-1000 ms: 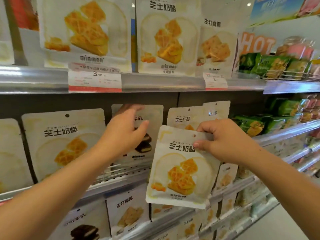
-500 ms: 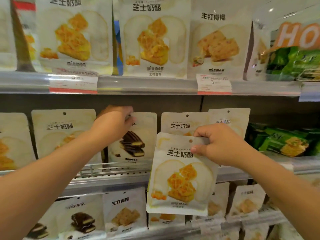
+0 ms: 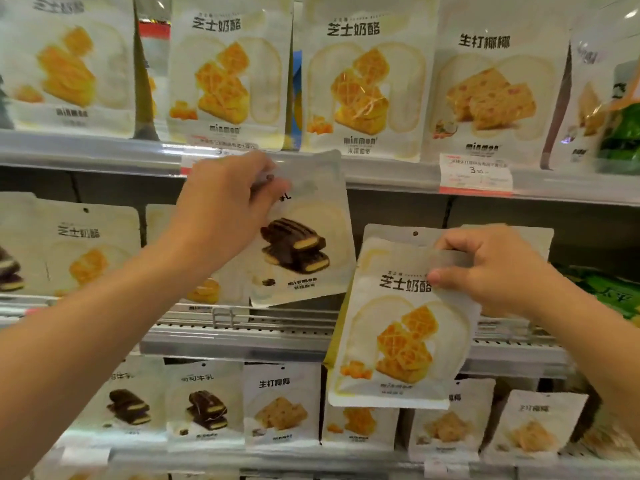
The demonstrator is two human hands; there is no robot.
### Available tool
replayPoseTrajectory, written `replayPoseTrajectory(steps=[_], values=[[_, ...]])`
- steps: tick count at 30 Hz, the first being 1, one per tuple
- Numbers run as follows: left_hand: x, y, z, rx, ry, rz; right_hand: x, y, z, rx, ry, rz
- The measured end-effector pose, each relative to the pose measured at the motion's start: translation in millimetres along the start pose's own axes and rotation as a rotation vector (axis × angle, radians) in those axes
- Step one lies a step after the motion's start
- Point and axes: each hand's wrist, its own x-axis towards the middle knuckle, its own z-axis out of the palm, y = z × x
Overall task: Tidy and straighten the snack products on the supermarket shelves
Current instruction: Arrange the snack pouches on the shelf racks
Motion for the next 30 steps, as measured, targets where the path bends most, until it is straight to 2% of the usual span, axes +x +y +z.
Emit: replayPoseTrajectory(steps=[3,7,13,16,18,20,26,30], values=[[-3,-12,-33,-0.082,0.045,-0.093,7,-17,-6,-0.006,0.059,-0.055],[-22,-34,-59,-0.031,-0.053,-0.192,23,-45,-5,-0.007,0.084,-0.133],[-52,-64,-101,0.076,-0.186,-0.32,50,-85,22,-0.171,0.159,-0.289],[-62,-68,-110,0.082,-0.208,-0.347,62,-93,43,-0.325,0.348,-0.399],[-65,-71,-111,0.105,-0.217,-0.375,63,-94,58,-0.356,0.515,-0.437],[-68,-73,-112,0.13,-0.243,-0.383,62,-93,73,-0.385,0.612,-0.466],[-74,-76,-101,0.067,-0.308,-0.38,80,-86,100,-0.449,0.556,-0.436],[-69,-73,-89,0.079,-0.346,-0.344,96,-84,102,-0.494,0.525,-0.337]])
